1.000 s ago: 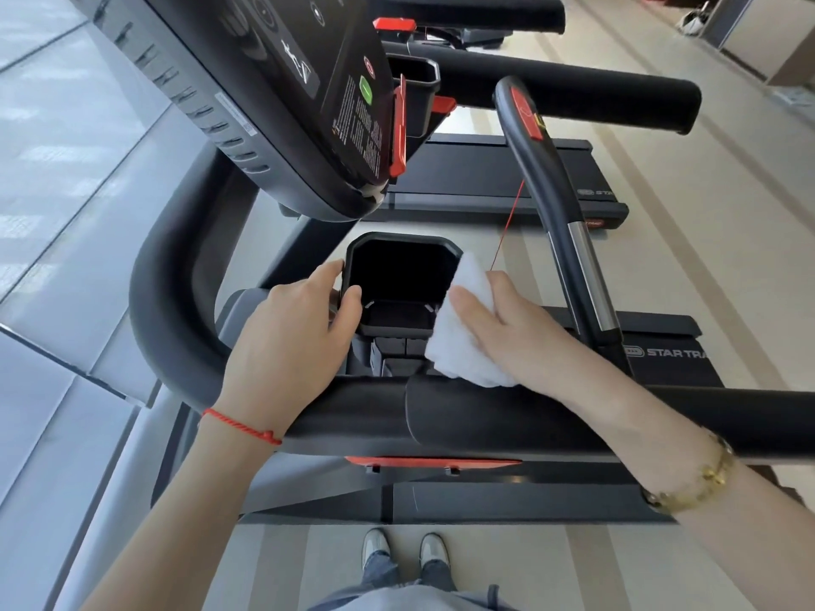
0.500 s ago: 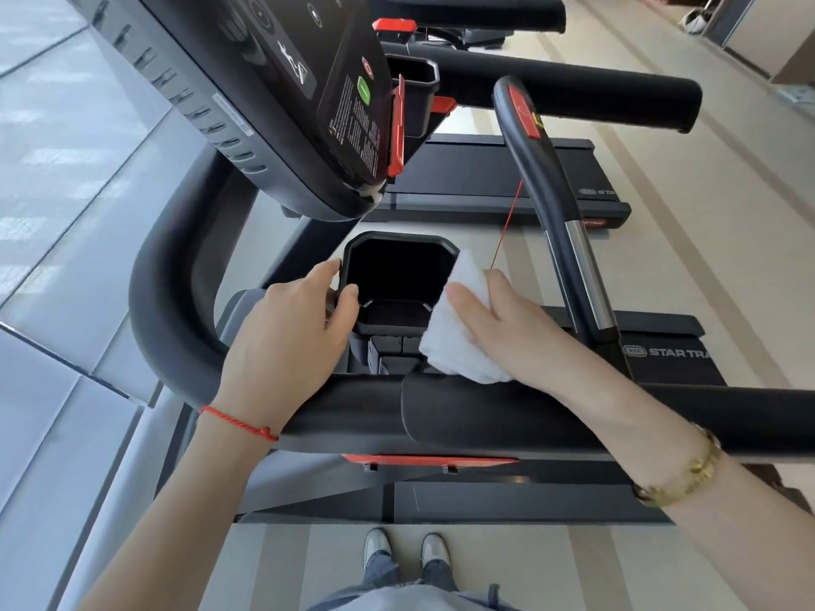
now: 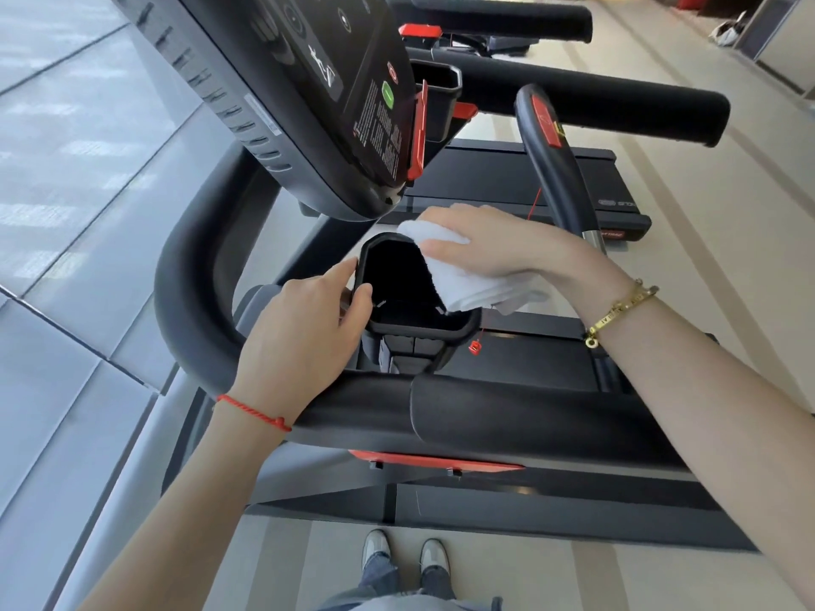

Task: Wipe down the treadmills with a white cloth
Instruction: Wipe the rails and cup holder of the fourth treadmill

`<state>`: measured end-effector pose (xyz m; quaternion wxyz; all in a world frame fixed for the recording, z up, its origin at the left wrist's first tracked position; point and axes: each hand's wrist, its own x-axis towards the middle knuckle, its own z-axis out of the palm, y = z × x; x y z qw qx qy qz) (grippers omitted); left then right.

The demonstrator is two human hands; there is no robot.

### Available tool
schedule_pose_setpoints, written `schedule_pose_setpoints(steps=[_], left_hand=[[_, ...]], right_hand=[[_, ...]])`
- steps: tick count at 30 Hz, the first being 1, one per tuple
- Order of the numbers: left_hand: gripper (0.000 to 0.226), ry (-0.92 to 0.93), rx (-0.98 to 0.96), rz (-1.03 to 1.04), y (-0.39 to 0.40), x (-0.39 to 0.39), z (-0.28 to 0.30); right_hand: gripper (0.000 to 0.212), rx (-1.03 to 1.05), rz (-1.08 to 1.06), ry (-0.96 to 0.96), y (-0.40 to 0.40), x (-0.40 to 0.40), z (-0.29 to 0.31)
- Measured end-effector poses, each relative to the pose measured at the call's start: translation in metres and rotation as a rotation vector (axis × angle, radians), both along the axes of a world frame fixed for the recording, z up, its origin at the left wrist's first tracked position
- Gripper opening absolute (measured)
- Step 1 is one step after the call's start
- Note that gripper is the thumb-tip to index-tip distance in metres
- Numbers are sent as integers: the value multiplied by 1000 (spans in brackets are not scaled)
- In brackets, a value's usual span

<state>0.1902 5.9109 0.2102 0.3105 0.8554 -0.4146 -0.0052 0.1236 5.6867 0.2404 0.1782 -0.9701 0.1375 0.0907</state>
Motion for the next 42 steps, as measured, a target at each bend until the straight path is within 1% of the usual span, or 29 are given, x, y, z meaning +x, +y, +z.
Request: schedule_pose_setpoints(steps=[4,9,11,12,16,19,21,25,29,34,37,39,42], left_hand=[[31,4,-10,0,0,0,0],[28,-3,-29,22,0,-1,-1],[31,10,-17,26,-1,0,-1],[33,18,-8,29,-1,0,0],[38,24,8,44,-1,1,-1],[39,21,6,38,-2,1,-1],[39,22,6,36,-2,1,-1],[38,0,-18,32,-2,2,-3],[38,4,-23,29,-1,3,-5],[40,34,-4,37,-1,5,-6],[40,47,6,44,-3,4,-5],[39,41,8,46,-3,4,-5],[36,29,5,47,-1,3,-2]], right_hand=[[39,-34,29,-82,12,4,2],[40,-204,69,-207,27,14,-4],[42,-210,36,-242,25,7,-10],[42,-165,-5,-245,22,0,-13],[44,133,-227,-209,12,-27,-17],[49,337,-347,-230,24,-52,-25],[48,373,-389,-230,35,-65,-30],[46,332,-443,-193,29,-48,-24],[40,208,-369,-209,25,-34,-16],[58,228,-341,-197,48,-73,-21],[61,192,-326,-197,67,-95,-18],[59,115,-282,-213,76,-101,-14],[51,-81,-189,-217,85,-99,-8]])
